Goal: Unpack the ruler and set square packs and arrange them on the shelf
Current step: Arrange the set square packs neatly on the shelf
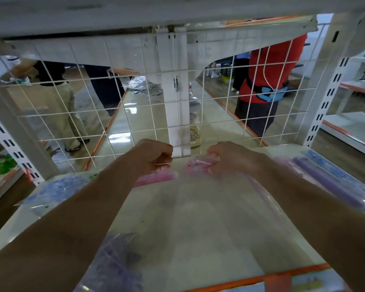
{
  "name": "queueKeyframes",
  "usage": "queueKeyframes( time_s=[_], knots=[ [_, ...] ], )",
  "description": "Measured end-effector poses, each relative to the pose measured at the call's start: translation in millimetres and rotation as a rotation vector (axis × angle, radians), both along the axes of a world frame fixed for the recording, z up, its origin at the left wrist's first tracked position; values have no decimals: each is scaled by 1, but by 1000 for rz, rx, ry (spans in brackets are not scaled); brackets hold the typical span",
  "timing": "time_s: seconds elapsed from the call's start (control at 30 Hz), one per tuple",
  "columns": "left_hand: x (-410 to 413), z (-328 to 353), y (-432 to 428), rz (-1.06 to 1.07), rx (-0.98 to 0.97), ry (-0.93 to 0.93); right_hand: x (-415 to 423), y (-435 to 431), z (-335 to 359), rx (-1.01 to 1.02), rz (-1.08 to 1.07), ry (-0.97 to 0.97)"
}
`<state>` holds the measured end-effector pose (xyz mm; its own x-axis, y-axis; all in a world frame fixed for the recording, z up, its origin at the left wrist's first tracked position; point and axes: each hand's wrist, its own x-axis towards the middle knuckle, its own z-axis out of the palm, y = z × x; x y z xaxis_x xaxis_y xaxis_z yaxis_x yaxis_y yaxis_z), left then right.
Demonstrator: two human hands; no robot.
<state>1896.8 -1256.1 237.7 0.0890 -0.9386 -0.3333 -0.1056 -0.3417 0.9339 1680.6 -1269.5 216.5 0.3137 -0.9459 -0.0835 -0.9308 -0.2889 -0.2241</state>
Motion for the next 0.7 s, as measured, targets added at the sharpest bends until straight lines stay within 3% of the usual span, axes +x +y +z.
queueKeyframes(
  time_s=[0.37,0.7],
  knots=[
    [9,9,23,-5,-30,-90,13,17,10,-63,21,3],
    [58,20,89,-167,-22,-367,68,66,25,24,305,-192]
  ],
)
